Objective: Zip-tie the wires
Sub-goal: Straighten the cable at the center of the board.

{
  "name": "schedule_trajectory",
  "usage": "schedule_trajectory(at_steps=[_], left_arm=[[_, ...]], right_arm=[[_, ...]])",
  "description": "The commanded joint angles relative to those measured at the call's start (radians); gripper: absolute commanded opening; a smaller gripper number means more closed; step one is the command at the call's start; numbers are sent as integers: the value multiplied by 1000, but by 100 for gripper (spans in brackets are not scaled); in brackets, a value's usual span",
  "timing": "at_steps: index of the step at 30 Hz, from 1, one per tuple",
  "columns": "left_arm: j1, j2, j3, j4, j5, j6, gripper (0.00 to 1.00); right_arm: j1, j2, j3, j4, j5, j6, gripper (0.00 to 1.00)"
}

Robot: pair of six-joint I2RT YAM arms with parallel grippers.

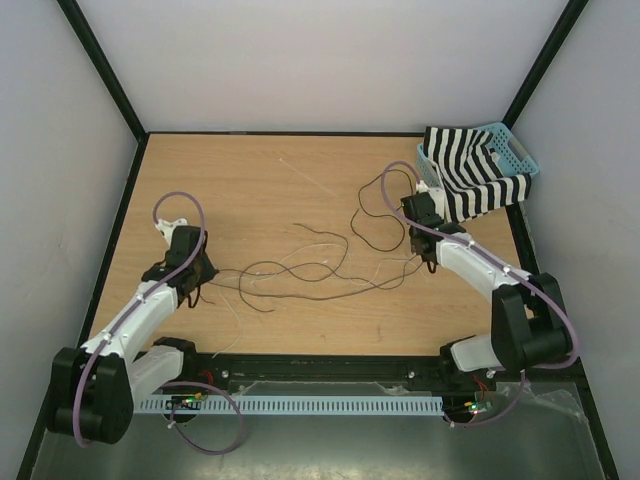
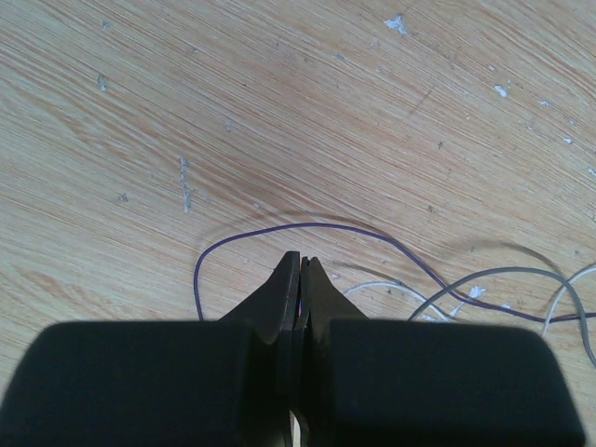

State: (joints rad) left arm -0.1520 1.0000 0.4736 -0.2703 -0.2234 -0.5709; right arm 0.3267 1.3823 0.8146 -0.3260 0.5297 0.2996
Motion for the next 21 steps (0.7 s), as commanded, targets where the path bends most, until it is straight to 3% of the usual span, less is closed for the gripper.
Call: schedule_trajectory(at_steps=[1, 9, 13, 17, 21], left_arm=[[-3, 29, -8, 65, -28, -9, 0], [-23, 80, -41, 116, -53, -7, 0], [-26, 99, -46, 118, -68, -4, 1], [-27, 100, -59, 129, -78, -5, 19], [-27, 102, -60, 144, -85, 2, 31]], right_arm=[[-3, 45, -11, 72, -52, 26, 0], [-4, 113, -10, 98, -93, 36, 1], [-4, 130, -4, 100, -103, 31, 16], [-3, 115, 15, 99, -130, 27, 32], [-4, 95, 37, 94, -152, 24, 41]])
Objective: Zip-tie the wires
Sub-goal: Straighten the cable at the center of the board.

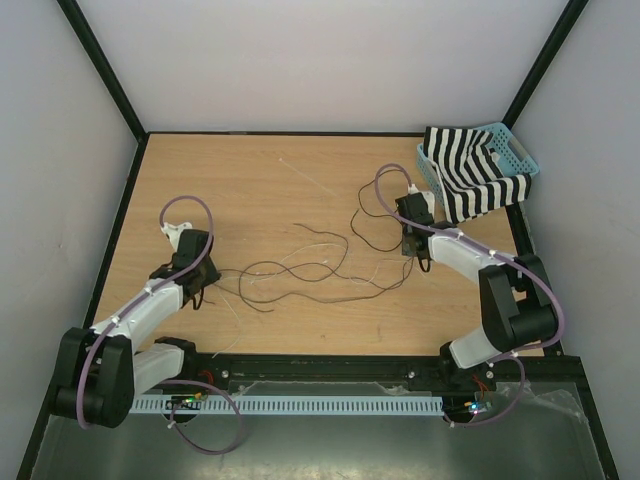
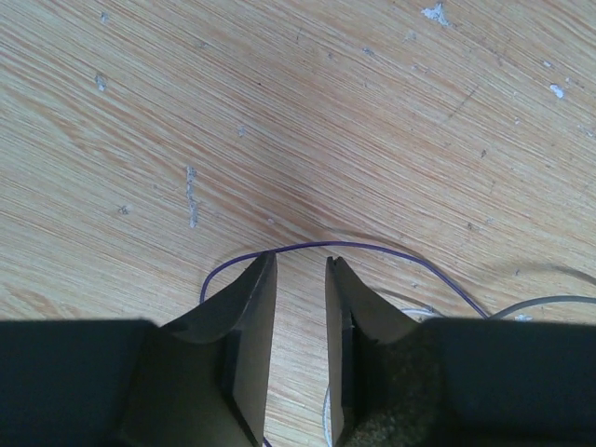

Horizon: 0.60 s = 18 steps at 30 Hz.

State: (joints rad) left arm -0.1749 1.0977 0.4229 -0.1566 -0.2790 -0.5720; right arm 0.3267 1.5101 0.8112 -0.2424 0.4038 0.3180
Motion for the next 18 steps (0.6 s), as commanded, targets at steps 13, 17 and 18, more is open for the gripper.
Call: schedule_trajectory(at_steps=[13, 17, 18], left_arm=[[1, -31, 54, 22, -54, 24, 72], [7, -65, 85, 2, -55, 34, 82], [8, -79, 95, -5, -54, 38, 84]], right_arm=[[-3, -79, 128, -62, -51, -27, 69], [-3, -94, 156, -82, -51, -37, 80], [-3, -98, 163, -85, -51, -40, 80]])
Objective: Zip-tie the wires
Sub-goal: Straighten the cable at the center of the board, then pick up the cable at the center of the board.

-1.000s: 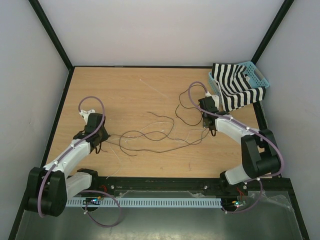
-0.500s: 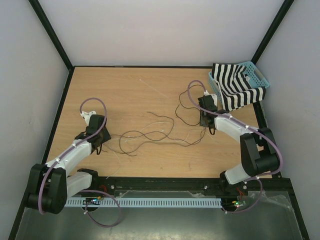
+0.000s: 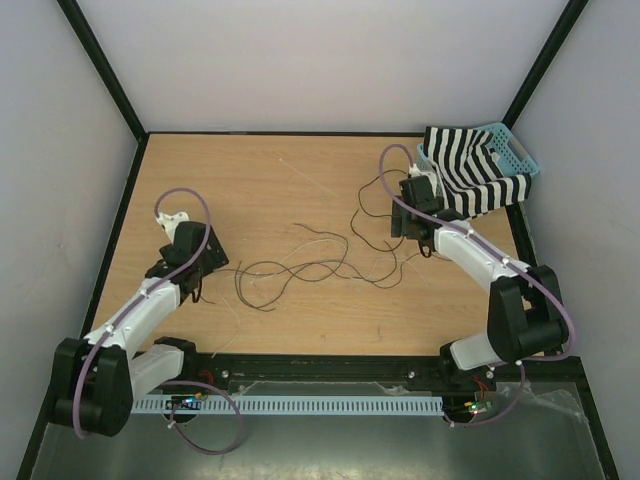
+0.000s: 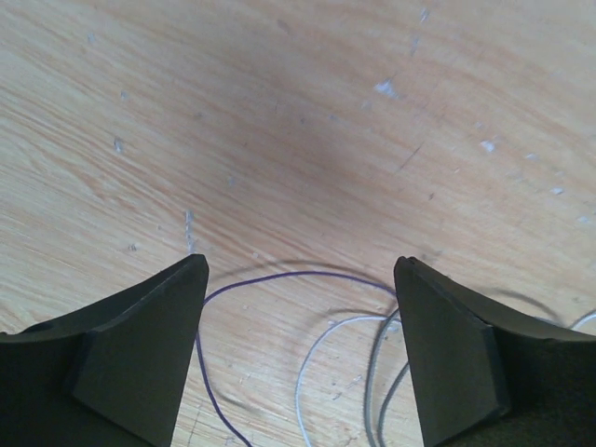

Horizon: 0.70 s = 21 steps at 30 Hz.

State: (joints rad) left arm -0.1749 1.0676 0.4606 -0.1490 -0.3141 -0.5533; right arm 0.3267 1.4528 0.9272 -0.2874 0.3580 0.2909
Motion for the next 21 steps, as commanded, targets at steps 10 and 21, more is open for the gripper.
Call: schedule_trajectory(at_steps=[10, 21], left_arm=[[50, -255, 169, 3, 170, 141, 99], [100, -320, 303, -95, 561, 207, 99]], right_arm=[[-3, 68, 202, -22, -75, -22, 81], [0, 339, 410, 63, -301, 9, 81]])
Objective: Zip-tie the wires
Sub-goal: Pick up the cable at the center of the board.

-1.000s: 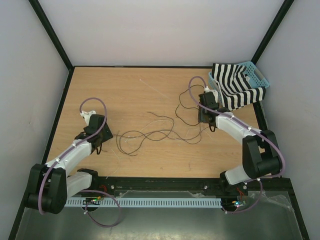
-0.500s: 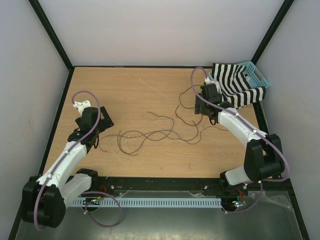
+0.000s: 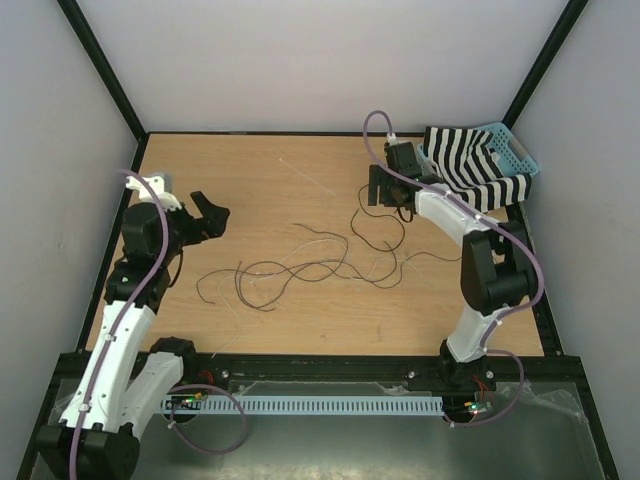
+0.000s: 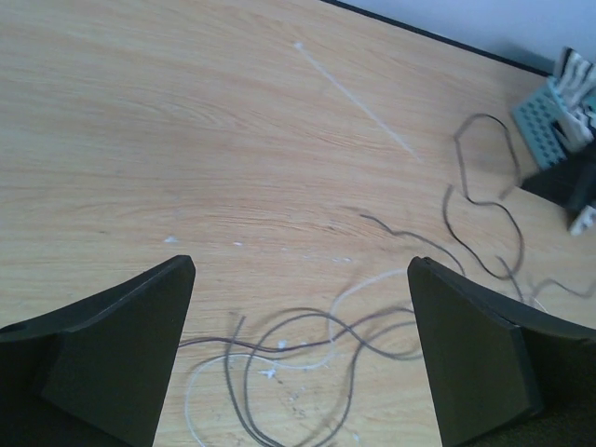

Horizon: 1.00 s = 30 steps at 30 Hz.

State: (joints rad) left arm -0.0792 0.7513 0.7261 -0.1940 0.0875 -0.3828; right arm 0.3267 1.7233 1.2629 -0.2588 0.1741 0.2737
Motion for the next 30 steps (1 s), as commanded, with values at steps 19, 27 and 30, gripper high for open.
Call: schedule_trajectory(at_steps=[19, 27, 30], left_arm=[[4, -4, 7, -53, 283, 29, 99], [5, 0, 29, -27, 298, 25, 99], [6, 8, 43, -9, 317, -13, 99]], right_arm=[[40, 401, 326, 34, -171, 16, 53], [42, 327, 341, 20, -137, -24, 4], [43, 268, 393, -8, -112, -61, 0]])
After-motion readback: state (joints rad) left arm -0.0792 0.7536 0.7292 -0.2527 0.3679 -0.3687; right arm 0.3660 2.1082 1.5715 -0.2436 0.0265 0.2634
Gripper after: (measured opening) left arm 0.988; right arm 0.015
